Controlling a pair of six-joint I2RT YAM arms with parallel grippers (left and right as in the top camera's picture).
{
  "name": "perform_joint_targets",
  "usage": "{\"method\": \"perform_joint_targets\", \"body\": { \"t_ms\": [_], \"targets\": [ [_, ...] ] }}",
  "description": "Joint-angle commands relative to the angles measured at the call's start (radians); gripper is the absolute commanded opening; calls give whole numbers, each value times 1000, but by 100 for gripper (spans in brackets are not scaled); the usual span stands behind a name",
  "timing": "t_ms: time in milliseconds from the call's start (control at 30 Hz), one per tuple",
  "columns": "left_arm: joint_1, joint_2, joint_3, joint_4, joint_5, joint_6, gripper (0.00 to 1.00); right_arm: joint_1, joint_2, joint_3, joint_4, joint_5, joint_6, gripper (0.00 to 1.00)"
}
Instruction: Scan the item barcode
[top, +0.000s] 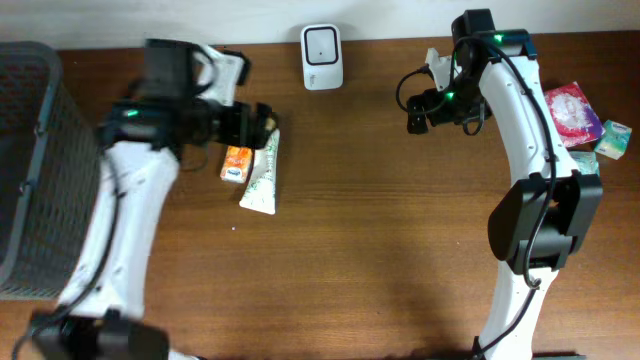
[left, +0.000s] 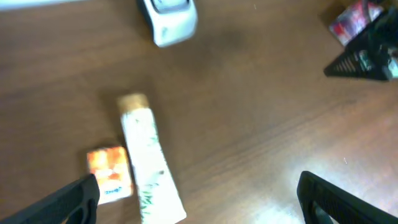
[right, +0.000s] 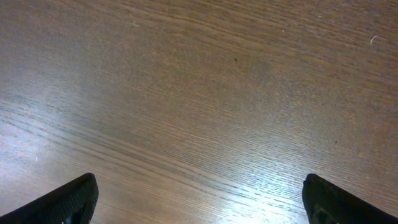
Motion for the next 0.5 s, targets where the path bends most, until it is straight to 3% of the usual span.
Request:
{"method": "perform_joint_targets", "body": {
  "t_ms": [0,33,67,100,167,267,467],
  "targets": [
    [-103,153,-28,19,-280,-143,99,5,1,-2,-3,9,-7,99],
    [-121,201,-29,60,-300,-111,90,5,1,-2,-3,9,-7,99],
    [-123,229,-29,87,-341,-98,16,5,1,-2,-3,9,-7,99],
    [-114,246,-29,105,-374,-115,4,5,1,-2,-3,9,-7,99],
    [-60,272,-29,106,-468,-214,0,5,1,-2,-3,9,-7,99],
    [-43,356,-32,101,-329,-214,0,5,1,-2,-3,9,-7,99],
    [-100,533,-32,184,-324,-262,0,5,1,-2,-3,9,-7,99]
  ]
}}
